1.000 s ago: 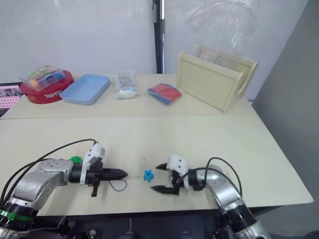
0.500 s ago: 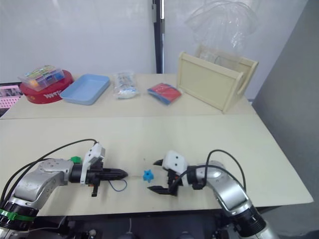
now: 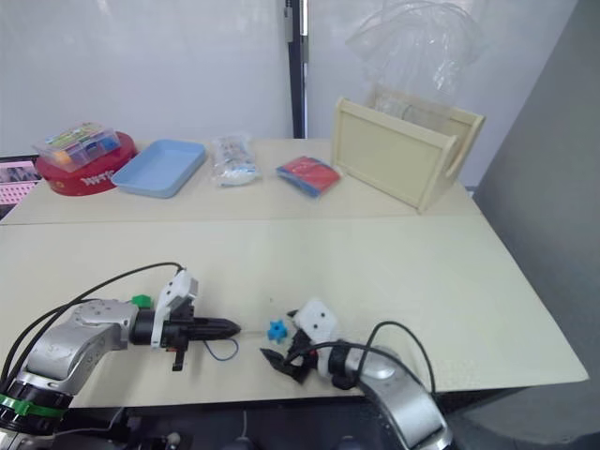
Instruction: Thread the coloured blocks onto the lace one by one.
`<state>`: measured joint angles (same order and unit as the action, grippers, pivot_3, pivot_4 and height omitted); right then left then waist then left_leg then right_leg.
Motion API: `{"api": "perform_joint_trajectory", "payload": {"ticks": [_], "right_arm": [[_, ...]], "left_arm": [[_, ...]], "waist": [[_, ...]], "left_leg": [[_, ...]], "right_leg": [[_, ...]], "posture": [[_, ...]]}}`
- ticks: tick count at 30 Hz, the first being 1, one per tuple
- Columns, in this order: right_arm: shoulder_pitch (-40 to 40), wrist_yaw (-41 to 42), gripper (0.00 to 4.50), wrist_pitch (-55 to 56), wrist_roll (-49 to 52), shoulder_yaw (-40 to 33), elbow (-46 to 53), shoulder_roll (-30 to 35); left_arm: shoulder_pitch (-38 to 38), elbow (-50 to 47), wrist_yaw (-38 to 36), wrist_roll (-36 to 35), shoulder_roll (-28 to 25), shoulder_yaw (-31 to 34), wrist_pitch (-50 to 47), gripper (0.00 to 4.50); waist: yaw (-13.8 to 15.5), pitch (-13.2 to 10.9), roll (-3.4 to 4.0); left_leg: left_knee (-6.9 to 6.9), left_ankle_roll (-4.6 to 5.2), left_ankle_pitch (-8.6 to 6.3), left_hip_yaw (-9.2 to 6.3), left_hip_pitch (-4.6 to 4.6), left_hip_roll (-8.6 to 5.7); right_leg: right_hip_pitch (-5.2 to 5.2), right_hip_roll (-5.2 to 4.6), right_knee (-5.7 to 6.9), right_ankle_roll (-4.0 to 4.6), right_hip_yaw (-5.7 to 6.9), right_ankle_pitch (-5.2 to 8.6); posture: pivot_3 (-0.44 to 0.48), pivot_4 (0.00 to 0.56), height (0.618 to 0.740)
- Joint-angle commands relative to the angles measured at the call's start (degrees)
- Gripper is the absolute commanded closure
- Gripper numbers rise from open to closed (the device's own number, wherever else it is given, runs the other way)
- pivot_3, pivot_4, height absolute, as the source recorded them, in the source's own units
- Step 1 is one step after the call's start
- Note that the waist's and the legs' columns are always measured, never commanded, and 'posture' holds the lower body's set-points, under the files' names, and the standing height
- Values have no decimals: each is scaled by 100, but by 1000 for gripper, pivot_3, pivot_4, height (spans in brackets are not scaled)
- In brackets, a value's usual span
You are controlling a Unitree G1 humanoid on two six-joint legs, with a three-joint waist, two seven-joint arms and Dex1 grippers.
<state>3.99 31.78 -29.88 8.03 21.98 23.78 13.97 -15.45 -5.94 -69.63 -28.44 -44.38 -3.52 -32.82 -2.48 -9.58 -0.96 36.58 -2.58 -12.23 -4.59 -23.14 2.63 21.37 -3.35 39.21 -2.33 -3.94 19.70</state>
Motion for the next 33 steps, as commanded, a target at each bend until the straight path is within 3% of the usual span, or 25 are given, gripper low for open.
{"api": "perform_joint_trajectory", "payload": {"ticks": [1,7,10,17,20,25,29,31,33], "right_arm": [[-47,-230,39,425,-30,-67,-175,-183],[-151,-300,39,709,-12,-17,-489,-311],[-186,-336,803,819,53,-92,-520,-375],[-234,-331,3160,944,89,-120,-515,-413],[-60,-161,3177,844,102,-166,-287,-222],[737,798,3177,-267,290,-110,429,950],[2035,1943,3177,-1377,393,105,770,2363],[2978,2713,3177,-2247,169,803,668,3300],[3627,3184,3177,-2582,-17,1407,543,3767]], "left_arm": [[-78,-70,-74,-32,-60,53,17,4500],[-81,-75,-83,-26,-74,59,14,4500],[-79,-77,-81,-20,-80,60,18,4500],[-89,-72,-74,-4,-69,43,27,4500],[-101,-85,-64,-6,-58,33,11,4500],[-119,-63,-66,29,-35,-21,33,4500],[-151,2,-87,73,-9,-69,88,4500],[-155,12,-69,85,38,-103,114,4500],[-150,13,-42,93,85,-134,132,4500]], "waist": [[1,0,0],[3,0,0],[3,0,0],[3,0,0],[3,0,0],[6,-1,1],[-2,-5,6],[4,-7,10],[17,-6,9]], "left_leg": [[0,0,0,1,0,0],[0,0,0,1,1,0],[0,0,0,1,1,0],[-2,0,0,1,1,0],[-2,0,0,0,1,0],[-1,0,0,1,0,-2],[1,0,0,1,-1,-1],[6,1,0,3,-2,-6],[6,9,-5,-1,-1,-4]], "right_leg": [[0,-1,0,0,0,0],[-1,-1,-1,0,0,0],[-1,-1,-1,0,0,0],[-1,-1,-1,0,0,0],[-1,-1,-2,0,0,0],[-1,-2,-2,0,-1,0],[-1,0,-3,0,-1,0],[-2,-5,-4,0,-1,0],[-2,-3,-7,0,3,0]], "posture": [[0,150,740],[0,150,740],[0,150,740],[0,150,740],[0,150,740],[0,150,740],[0,150,740],[0,150,740],[0,150,740]]}}
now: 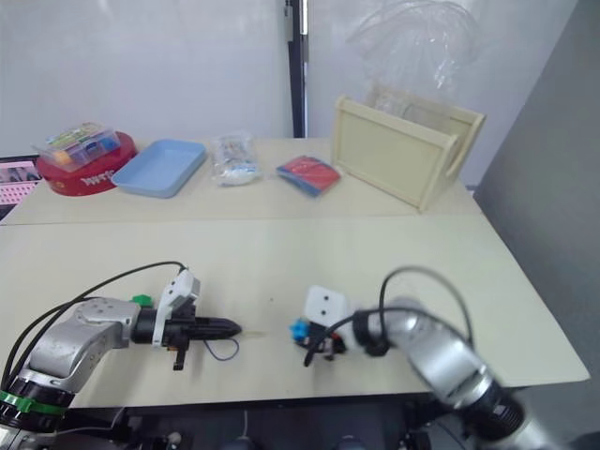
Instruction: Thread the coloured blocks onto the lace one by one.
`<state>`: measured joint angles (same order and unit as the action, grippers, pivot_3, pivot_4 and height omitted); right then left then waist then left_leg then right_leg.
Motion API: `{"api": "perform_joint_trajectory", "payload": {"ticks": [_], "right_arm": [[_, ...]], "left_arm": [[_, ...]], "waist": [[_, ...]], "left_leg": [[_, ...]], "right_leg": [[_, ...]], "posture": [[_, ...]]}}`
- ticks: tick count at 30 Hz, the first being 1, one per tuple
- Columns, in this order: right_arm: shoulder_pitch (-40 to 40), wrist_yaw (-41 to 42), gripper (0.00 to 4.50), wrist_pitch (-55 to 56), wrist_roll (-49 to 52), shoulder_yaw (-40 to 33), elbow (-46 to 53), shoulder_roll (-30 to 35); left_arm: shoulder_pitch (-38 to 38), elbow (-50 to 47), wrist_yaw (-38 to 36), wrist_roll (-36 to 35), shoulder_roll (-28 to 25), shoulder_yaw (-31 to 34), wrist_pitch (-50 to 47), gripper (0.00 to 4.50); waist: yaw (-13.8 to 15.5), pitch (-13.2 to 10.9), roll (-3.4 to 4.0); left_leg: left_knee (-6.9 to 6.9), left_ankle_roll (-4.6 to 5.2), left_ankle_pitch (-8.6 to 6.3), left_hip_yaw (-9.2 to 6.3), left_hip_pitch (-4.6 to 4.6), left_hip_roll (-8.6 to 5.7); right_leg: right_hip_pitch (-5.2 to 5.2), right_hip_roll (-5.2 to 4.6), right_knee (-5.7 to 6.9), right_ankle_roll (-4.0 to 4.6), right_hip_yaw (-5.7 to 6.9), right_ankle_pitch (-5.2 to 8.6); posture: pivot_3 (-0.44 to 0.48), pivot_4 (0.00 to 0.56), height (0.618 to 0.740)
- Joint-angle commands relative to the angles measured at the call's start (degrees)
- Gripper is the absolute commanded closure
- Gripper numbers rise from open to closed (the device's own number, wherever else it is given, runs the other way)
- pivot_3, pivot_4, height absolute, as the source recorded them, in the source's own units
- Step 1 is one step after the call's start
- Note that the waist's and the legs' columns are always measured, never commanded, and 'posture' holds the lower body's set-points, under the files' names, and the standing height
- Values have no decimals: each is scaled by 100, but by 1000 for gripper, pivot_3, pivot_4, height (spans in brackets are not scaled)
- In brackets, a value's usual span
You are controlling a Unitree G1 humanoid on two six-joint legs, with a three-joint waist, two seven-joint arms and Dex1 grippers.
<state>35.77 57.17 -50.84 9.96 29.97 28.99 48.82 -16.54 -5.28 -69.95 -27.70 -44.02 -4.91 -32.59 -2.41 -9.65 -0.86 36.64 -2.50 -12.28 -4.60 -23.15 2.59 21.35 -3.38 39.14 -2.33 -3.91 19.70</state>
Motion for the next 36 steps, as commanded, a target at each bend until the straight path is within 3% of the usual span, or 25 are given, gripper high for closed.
{"api": "perform_joint_trajectory", "payload": {"ticks": [1,6,15,16,20,23,25,29,32,36], "right_arm": [[628,649,3177,-572,-189,711,-51,208],[1225,469,3177,-912,-440,1153,-411,-326],[1324,258,3177,-1211,-663,1547,-740,-731],[1298,258,2174,-1233,-654,1532,-725,-752],[1165,145,854,-1365,-539,1281,-596,-845],[914,-94,23,-1670,-327,612,-259,-910],[376,-408,23,-1867,-144,-147,256,-1043],[-445,-706,23,-1568,139,-919,918,-1115],[-888,-769,23,-1171,219,-1134,983,-959],[-806,-560,23,-225,86,-903,588,-721]], "left_arm": [[-35,-55,2,25,68,-3,114,4500],[29,-103,39,32,123,24,101,4500],[99,-162,100,9,136,56,78,4500],[97,-161,102,8,139,52,78,4500],[109,-183,106,-9,142,51,63,4500],[102,-186,94,-18,147,37,52,4500],[81,-168,89,-13,168,10,51,4500],[41,-147,58,-15,189,-20,41,4500],[-42,-95,25,-4,212,-63,29,4500],[-127,-43,-40,20,229,-117,32,4500]], "waist": [[11,1,-3],[-28,3,-4],[-24,4,-6],[-30,4,-6],[-19,4,-6],[-4,4,-5],[6,4,-6],[31,3,-6],[26,3,-6],[-8,3,-6]], "left_leg": [[-2,6,-4,-2,0,2],[0,26,-15,1,-16,2],[8,25,-14,1,4,0],[8,25,-15,1,6,1],[8,25,-15,0,1,1],[7,25,-15,-1,-4,1],[7,25,-15,-1,-13,0],[8,25,-15,-2,-18,-3],[8,25,-14,-1,-12,-4],[8,25,-14,0,-10,-4]], "right_leg": [[-1,2,-5,0,3,0],[13,3,-8,0,-3,0],[-3,0,0,0,-2,0],[-4,1,1,0,-2,0],[1,2,2,0,-3,0],[2,1,0,0,-1,0],[8,-1,-1,0,-1,0],[7,-3,-6,0,0,0],[4,-3,-4,0,-1,0],[4,-2,-4,0,-2,0]], "posture": [[0,150,740],[0,150,740],[0,150,740],[0,150,740],[0,150,740],[0,150,740],[0,150,740],[0,150,740],[0,150,740],[0,150,740]]}}
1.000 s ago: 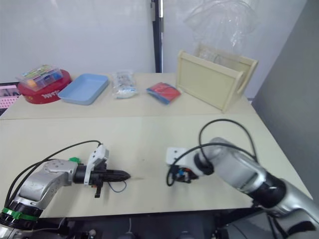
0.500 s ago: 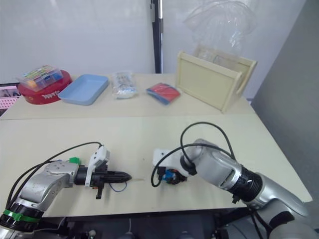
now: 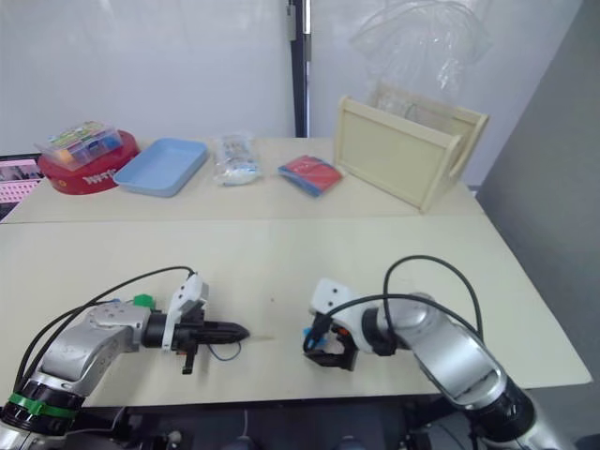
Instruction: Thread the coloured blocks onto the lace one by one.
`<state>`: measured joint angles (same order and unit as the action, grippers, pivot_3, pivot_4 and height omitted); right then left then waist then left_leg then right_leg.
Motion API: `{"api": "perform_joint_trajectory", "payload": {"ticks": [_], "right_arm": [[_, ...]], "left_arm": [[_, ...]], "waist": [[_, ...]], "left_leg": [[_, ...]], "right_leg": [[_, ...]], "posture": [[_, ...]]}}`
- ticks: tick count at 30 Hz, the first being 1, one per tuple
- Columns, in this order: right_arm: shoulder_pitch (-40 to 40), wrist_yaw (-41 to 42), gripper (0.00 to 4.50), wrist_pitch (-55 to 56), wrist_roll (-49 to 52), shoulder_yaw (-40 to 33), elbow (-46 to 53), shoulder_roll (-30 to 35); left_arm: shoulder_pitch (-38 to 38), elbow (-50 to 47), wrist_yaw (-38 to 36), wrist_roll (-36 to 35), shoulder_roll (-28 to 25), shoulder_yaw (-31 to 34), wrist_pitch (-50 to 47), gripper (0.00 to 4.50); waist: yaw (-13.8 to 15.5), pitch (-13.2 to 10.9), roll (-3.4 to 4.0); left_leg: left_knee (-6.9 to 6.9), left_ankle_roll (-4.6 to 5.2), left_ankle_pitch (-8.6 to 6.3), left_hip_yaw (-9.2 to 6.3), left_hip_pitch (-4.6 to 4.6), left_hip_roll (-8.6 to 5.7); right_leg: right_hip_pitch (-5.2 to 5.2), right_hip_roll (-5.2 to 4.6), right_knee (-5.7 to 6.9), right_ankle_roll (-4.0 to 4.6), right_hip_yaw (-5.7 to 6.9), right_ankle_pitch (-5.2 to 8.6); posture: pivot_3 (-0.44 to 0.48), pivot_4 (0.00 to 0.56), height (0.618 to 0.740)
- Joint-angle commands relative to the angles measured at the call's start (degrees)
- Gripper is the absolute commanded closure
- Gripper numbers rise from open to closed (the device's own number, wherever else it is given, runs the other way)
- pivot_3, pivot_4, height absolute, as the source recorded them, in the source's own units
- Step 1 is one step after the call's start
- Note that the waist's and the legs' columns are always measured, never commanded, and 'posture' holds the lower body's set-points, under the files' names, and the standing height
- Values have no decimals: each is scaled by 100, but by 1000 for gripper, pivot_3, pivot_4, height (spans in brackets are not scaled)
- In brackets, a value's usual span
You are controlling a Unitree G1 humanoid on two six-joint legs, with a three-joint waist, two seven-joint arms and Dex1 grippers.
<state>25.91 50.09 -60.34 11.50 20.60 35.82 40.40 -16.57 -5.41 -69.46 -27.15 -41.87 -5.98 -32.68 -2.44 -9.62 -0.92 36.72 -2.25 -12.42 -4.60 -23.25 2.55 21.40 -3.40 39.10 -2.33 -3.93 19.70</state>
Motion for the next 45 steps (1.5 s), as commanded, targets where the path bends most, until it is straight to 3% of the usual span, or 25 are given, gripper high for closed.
{"api": "perform_joint_trajectory", "payload": {"ticks": [1,11,25,26,32,34,39,45], "right_arm": [[253,199,23,852,-63,73,-191,136],[1539,2041,23,2262,-339,1241,-1410,568],[1452,2286,23,3379,-672,1196,-2481,67],[1419,2287,551,3427,-672,1175,-2516,59],[1318,2235,2548,3558,-667,1047,-2630,-33],[1283,2217,3022,3576,-674,1008,-2645,-79],[1178,2076,3075,3561,-710,902,-2675,-174],[893,1752,3075,3172,-856,872,-2532,-227]], "left_arm": [[-139,-19,-98,-30,17,-16,43,4500],[-149,-19,-133,-22,14,-38,44,4500],[-2,-169,-52,-66,6,22,7,4500],[0,-169,-54,-64,1,24,9,4500],[-19,-153,-69,-58,-26,29,0,4500],[-43,-165,-63,-66,-19,24,-17,4500],[-70,-249,-40,-116,49,6,-41,4500],[-54,-444,313,36,537,-284,42,4500]], "waist": [[-15,0,0],[5,-1,1],[3,-1,1],[4,-1,1],[4,-1,1],[-1,-1,1],[3,-1,1],[18,0,0]], "left_leg": [[0,0,0,0,1,1],[1,0,0,0,-2,3],[2,0,0,0,-2,3],[2,0,0,0,-2,3],[2,-1,0,0,-2,3],[2,0,0,0,-1,3],[2,-1,0,0,-2,3],[5,-1,0,0,1,2]], "right_leg": [[0,1,0,0,0,0],[-1,2,-6,0,0,0],[-1,1,-3,0,1,0],[-1,1,-3,0,1,0],[-1,1,-3,0,1,0],[-1,1,-2,0,1,0],[-1,1,-2,0,1,0],[-8,0,-3,0,1,0]], "posture": [[0,150,740],[0,150,740],[0,150,740],[0,150,740],[0,150,740],[0,150,740],[0,150,740],[0,150,740]]}}
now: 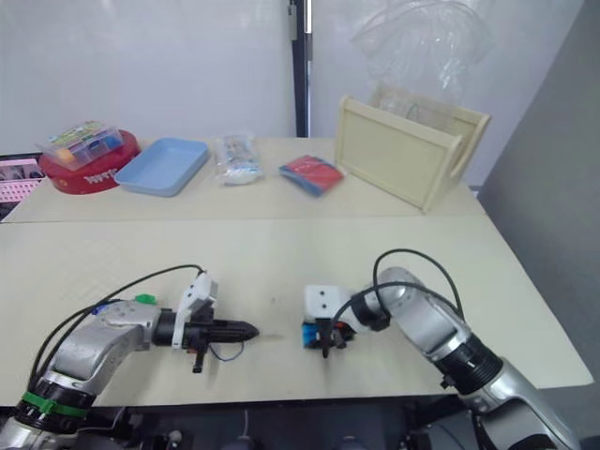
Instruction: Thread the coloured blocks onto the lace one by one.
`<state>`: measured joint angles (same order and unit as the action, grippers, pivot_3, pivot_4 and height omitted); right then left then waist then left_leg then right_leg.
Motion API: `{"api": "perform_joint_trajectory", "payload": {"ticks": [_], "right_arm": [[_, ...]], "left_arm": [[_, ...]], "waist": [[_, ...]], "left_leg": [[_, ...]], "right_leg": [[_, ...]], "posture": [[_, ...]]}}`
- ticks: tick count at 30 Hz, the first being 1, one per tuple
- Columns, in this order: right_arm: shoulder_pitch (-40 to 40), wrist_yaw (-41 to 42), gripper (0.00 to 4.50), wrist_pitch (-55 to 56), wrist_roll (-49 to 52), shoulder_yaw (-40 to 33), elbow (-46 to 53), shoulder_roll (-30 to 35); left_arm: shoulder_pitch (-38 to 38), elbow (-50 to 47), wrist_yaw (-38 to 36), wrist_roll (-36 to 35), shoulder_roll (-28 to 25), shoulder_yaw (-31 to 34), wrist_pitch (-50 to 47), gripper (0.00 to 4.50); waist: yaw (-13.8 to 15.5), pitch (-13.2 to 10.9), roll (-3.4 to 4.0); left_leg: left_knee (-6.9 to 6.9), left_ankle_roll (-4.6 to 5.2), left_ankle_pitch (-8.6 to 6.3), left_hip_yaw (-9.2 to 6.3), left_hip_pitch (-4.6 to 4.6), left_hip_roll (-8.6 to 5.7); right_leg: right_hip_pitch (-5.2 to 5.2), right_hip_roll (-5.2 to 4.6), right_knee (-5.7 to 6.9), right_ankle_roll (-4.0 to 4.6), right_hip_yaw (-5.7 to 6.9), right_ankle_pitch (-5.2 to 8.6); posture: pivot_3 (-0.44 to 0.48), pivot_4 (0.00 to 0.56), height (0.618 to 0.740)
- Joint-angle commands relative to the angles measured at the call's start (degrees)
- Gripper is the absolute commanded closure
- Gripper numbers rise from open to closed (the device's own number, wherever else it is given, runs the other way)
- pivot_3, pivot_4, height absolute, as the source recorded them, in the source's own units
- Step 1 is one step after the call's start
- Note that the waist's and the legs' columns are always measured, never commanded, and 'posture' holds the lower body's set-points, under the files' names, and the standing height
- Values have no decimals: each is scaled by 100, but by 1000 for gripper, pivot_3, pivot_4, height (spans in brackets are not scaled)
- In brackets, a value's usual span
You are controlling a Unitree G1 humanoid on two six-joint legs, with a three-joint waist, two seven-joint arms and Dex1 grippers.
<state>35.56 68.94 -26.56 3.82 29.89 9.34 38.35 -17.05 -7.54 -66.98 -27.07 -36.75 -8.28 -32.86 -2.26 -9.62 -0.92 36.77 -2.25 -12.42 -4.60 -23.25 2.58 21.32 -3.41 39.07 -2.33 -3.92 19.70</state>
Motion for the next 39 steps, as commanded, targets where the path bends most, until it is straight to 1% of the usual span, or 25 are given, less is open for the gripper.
{"api": "perform_joint_trajectory", "payload": {"ticks": [1,9,24,34,36,39], "right_arm": [[-84,-151,3075,-276,-101,-57,154,-22],[-165,-229,3075,-682,-66,-43,435,-31],[-173,-227,3075,-942,-37,-4,589,9],[-146,-333,3075,-1232,-71,61,657,-71],[-130,-377,3075,-1354,-67,98,673,-146],[-136,-438,3075,-1523,-70,155,739,-264]], "left_arm": [[8,-234,77,49,37,-71,87,4500],[-64,-179,289,75,166,-98,158,4500],[-166,-210,415,156,408,-220,132,4500],[-324,-221,611,256,839,-488,79,4500],[-440,-119,704,350,1067,-629,126,4500],[-665,204,889,618,1572,-931,285,4500]], "waist": [[-14,0,0],[-10,0,0],[-3,0,0],[9,0,0],[20,1,0],[19,2,-2]], "left_leg": [[0,0,0,0,1,0],[1,0,0,-1,7,-1],[1,0,0,-1,6,-2],[2,0,0,-1,6,-3],[2,0,0,-1,6,-4],[5,0,0,-1,7,-5]], "right_leg": [[0,0,1,0,0,0],[-3,0,4,0,-1,0],[-4,0,3,0,-1,0],[-5,-1,2,0,-1,0],[-6,-1,1,0,-1,0],[-8,-1,0,0,-1,0]], "posture": [[0,150,740],[0,150,740],[0,150,740],[0,150,740],[0,150,740],[0,150,740]]}}
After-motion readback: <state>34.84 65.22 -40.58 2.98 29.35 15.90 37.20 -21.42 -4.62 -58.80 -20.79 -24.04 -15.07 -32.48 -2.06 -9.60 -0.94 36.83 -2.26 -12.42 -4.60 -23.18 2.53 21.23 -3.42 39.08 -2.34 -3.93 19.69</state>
